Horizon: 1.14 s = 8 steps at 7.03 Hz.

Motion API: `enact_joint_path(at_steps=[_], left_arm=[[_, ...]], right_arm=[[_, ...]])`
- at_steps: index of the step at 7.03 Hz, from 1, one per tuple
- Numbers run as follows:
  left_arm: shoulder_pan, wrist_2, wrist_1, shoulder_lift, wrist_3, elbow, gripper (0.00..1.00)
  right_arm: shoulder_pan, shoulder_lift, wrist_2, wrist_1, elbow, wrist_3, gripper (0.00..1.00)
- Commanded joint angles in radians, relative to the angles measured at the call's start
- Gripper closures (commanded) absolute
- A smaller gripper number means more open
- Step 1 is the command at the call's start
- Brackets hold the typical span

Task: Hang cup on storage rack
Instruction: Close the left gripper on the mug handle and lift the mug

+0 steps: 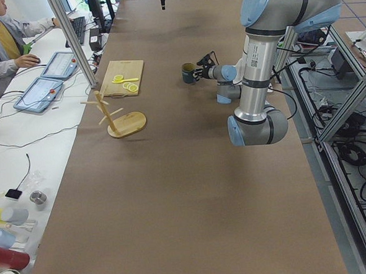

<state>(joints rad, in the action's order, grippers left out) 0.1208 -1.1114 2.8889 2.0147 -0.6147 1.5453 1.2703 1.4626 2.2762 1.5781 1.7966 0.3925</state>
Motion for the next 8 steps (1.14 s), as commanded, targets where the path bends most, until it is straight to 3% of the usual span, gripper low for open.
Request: enact_joint_path(at_steps=[1,4,8], left_arm=[[-0.004,-0.007,0.01,0.015,-0.007,0.012,1.0],[-0.003,-0.016,0.065,0.015,-0.19,0.015,1.0],[0.273,-0.406,0.081,0.001,-0.385,0.015,1.0]], right_arm=[[0.009,0.002,0.005,0.0,0.0,-0.001,0.0],[0.009,0.001,0.005,-0.001,-0.002,-0.001,0.0],[0.009,0.007,0.006,-0.004,0.003,-0.001,0.0]])
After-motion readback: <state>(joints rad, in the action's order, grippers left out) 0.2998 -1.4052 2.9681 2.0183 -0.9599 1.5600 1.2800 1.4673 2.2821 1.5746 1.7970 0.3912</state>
